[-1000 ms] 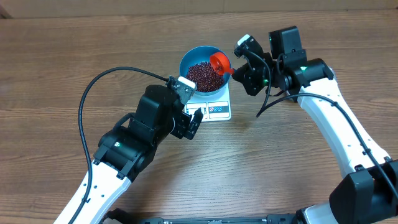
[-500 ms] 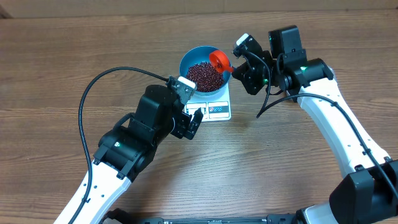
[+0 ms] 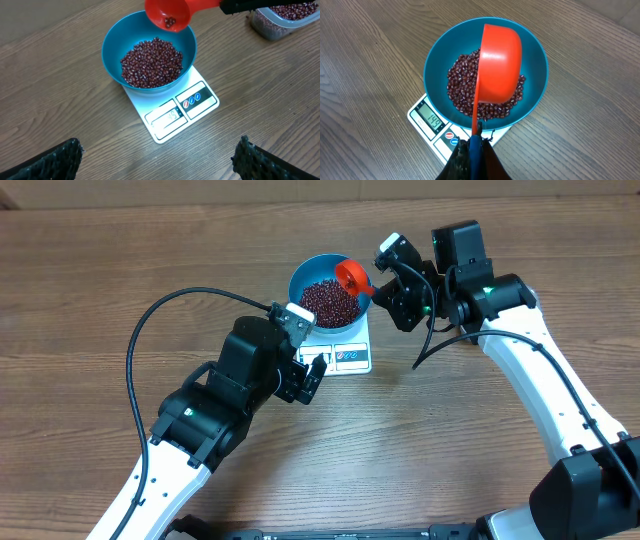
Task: Scoop item into bowl and weigh 150g on scale
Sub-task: 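Tip the red scoop further to drop the last beans into the bowl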
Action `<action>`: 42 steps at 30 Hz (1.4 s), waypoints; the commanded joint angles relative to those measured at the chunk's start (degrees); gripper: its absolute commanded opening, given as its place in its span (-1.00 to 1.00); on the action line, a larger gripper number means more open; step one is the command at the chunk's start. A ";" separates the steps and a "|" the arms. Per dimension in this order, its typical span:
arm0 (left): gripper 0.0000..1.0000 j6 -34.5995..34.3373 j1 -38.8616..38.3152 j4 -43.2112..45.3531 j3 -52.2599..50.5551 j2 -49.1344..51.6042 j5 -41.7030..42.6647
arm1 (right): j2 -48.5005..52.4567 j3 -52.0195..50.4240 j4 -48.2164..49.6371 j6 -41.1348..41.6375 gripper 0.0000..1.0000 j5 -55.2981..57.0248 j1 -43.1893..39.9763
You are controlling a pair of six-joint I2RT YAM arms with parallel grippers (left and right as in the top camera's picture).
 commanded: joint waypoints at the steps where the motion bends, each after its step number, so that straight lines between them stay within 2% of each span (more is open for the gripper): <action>1: 0.99 1.09 0.22 0.02 -0.20 0.09 0.09 | 0.28 -0.24 0.31 0.55 -0.93 0.00 0.22; 29: 0.99 1.09 0.22 0.04 -0.20 0.09 0.09 | 0.28 -0.24 0.90 1.20 -0.93 -0.26 0.22; 33: 0.99 1.09 0.22 0.02 -0.20 0.09 0.09 | 0.28 -0.24 -0.48 1.09 -0.93 -4.09 0.33; 36: 0.99 1.09 0.22 0.04 -0.20 0.09 0.09 | 0.28 -0.24 -0.81 -1.73 -0.93 -0.44 0.31; 38: 0.99 1.09 0.22 0.02 -0.20 0.09 0.09 | 0.28 -0.24 0.66 -0.31 -0.93 2.19 0.13; 42: 1.00 1.09 0.22 0.02 -0.20 0.09 0.09 | 0.28 -0.24 1.31 0.37 -0.93 0.83 0.11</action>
